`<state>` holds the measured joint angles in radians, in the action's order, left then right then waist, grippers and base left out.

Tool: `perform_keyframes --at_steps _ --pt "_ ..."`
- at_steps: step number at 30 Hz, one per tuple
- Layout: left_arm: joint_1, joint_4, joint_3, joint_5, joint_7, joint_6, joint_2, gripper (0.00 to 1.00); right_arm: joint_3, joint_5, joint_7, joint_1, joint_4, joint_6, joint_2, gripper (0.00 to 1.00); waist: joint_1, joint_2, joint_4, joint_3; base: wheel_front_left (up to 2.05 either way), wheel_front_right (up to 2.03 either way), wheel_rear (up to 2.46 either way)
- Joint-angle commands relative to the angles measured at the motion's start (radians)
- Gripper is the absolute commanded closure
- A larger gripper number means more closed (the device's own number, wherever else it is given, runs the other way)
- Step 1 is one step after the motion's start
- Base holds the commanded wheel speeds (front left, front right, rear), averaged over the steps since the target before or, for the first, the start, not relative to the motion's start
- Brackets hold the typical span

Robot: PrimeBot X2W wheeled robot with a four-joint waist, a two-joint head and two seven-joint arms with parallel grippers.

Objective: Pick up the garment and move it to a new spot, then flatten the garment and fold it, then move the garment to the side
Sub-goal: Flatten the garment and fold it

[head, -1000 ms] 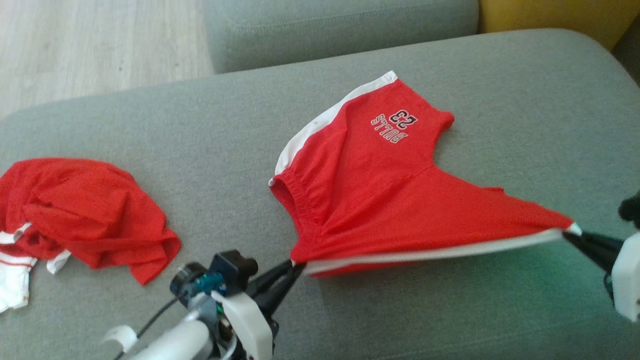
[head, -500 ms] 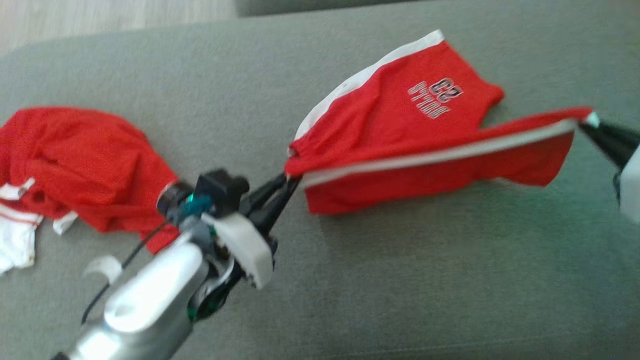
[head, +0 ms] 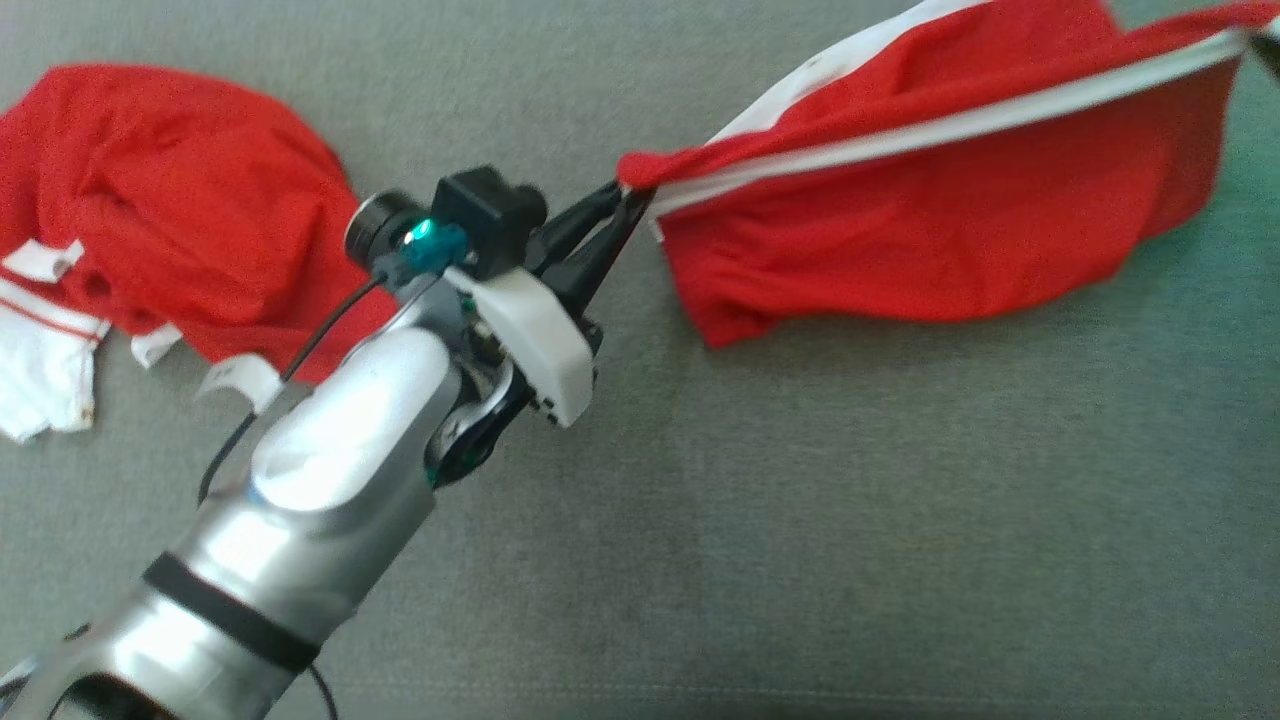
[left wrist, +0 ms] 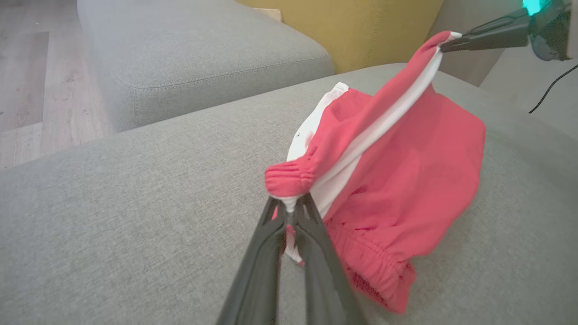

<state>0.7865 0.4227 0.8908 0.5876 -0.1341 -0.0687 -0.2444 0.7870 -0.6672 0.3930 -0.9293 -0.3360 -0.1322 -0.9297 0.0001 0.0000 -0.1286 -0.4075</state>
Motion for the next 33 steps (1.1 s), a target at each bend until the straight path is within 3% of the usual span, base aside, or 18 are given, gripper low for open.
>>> perform_keyframes --at_steps 1,18,19,20,21,28,33 --pt "0.049 -0.009 -0.037 -0.009 -0.014 -0.005 -0.017 1.00 -0.002 0.006 0.001 -0.017 0.000 0.002 -0.038 1.00 -0.0001 0.0000 -0.034 -0.040 0.00 0.00 0.00" --pt "0.149 0.145 -0.006 -0.007 -0.081 -0.041 0.067 1.00 0.191 -0.020 -0.047 -0.225 -0.099 0.002 -0.038 1.00 -0.0001 0.0000 -0.075 -0.111 0.00 0.00 0.00" --pt "0.152 0.150 -0.007 -0.005 -0.084 -0.042 0.070 0.78 0.194 -0.015 -0.062 -0.238 -0.108 0.002 -0.037 0.97 -0.0001 0.0000 -0.076 -0.114 0.00 0.00 0.00" --pt "0.157 0.155 -0.009 -0.005 -0.088 -0.041 0.073 0.23 0.197 -0.012 -0.076 -0.248 -0.119 0.002 -0.033 0.14 -0.0001 0.0000 -0.078 -0.116 0.00 0.00 0.00" --pt "0.160 0.162 -0.013 -0.004 -0.092 -0.039 0.077 0.00 0.200 -0.010 -0.091 -0.258 -0.131 0.002 -0.027 0.00 -0.0001 0.0000 -0.079 -0.118 0.00 0.00 0.00" --pt "0.177 0.194 -0.028 -0.005 -0.111 -0.031 0.089 0.00 0.226 0.030 -0.214 -0.302 -0.231 0.002 0.017 0.00 -0.0001 0.0000 -0.077 -0.119 0.00 0.00 0.00" --pt "0.168 0.215 -0.036 -0.006 -0.119 -0.031 0.081 0.00 0.229 -0.005 -0.268 -0.278 -0.302 0.002 0.064 0.00 -0.0001 0.0000 -0.052 -0.083 0.00 0.00 0.00"
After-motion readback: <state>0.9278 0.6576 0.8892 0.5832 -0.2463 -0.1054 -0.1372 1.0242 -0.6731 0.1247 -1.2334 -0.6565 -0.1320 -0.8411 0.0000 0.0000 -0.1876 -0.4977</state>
